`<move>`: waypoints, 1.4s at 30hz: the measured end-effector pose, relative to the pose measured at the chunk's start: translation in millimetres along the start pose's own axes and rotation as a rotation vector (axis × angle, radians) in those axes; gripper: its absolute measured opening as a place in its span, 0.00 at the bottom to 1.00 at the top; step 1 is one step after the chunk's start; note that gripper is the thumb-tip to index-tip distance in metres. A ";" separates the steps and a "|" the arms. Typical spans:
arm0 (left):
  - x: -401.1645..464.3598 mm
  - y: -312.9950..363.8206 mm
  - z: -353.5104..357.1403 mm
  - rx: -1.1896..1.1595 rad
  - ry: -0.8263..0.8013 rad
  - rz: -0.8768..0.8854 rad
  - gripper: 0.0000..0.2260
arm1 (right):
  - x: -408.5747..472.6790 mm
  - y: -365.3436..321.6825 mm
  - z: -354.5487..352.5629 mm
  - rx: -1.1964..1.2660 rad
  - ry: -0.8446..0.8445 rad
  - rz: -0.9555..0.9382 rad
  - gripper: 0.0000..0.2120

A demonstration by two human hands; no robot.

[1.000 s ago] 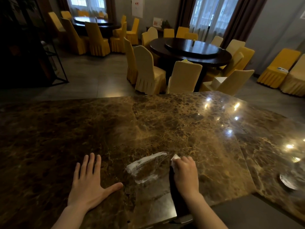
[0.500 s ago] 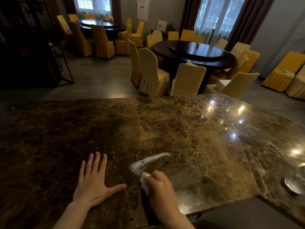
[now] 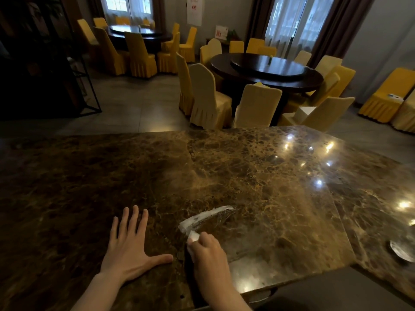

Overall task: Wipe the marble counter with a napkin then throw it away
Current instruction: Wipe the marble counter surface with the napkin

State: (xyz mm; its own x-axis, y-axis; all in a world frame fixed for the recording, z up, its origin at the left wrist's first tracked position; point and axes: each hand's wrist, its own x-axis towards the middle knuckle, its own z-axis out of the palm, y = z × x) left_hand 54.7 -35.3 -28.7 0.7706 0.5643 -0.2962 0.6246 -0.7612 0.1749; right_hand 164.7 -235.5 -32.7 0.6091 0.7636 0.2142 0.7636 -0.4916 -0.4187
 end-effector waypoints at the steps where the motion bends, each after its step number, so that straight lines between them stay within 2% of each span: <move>1: -0.4 -0.1 -0.3 0.002 0.001 0.001 0.70 | 0.0 1.3 -0.4 -0.004 -0.003 -0.057 0.07; 2: -0.1 -0.5 -0.2 0.006 0.004 0.002 0.70 | 3.3 9.4 -5.6 -0.008 0.005 -0.072 0.06; 4: -0.2 -1.3 -0.1 0.013 -0.006 0.002 0.70 | 11.0 35.2 -23.1 -0.024 0.040 0.046 0.02; 7: 0.6 0.0 -0.3 0.007 -0.013 -0.002 0.70 | 23.6 69.4 -43.0 -0.091 0.141 0.257 0.04; 9: 1.4 0.3 -0.3 0.011 -0.021 -0.006 0.70 | 29.2 64.8 -43.5 -0.099 0.150 0.329 0.05; 10: 1.1 0.2 0.1 0.012 -0.024 -0.008 0.70 | 28.9 56.6 -38.4 -0.091 0.134 0.312 0.05; 13: 1.8 -1.5 2.0 0.008 -0.014 -0.006 0.70 | 19.2 36.6 -20.9 -0.043 0.050 0.102 0.05; 15: 4.1 -2.3 3.2 0.000 -0.002 -0.014 0.71 | 22.5 48.6 -28.1 -0.027 0.065 0.088 0.09; 18: 4.7 -1.4 4.2 -0.001 -0.006 -0.016 0.71 | 42.2 86.9 -56.3 0.006 0.222 0.328 0.09; 21: 4.8 -1.7 4.0 0.008 -0.001 -0.019 0.71 | 59.7 100.4 -73.3 0.003 0.211 0.463 0.08; 25: 4.9 -1.5 4.4 0.005 0.008 -0.024 0.70 | 73.5 74.4 -52.7 0.021 0.171 0.401 0.09; 28: 4.8 -2.3 4.2 0.008 0.011 -0.020 0.70 | 75.4 31.0 -21.0 0.097 0.088 0.185 0.06; 31: 5.0 -3.1 2.8 0.012 0.007 -0.015 0.70 | 69.4 15.8 -4.6 0.047 -0.008 -0.028 0.03; 33: 4.0 -2.3 2.4 0.004 0.008 -0.013 0.70 | 73.5 36.2 -13.8 -0.003 0.011 -0.005 0.03; 36: 2.7 -1.2 1.3 0.004 0.011 -0.018 0.70 | 80.1 70.3 -33.6 -0.090 0.097 0.155 0.07; 39: 2.6 0.7 0.7 0.020 -0.007 -0.026 0.70 | 80.7 68.5 -34.0 -0.106 0.135 0.239 0.06; 42: 2.4 -0.9 0.5 0.013 -0.003 -0.014 0.70 | 69.6 35.8 -14.1 -0.016 0.050 0.100 0.04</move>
State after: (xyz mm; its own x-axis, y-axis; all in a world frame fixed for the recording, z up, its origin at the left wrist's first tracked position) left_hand 55.9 -33.5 -30.0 0.7614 0.5740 -0.3013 0.6336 -0.7572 0.1587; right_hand 237.5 -205.9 -20.3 0.6917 0.6891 0.2158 0.7017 -0.5709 -0.4263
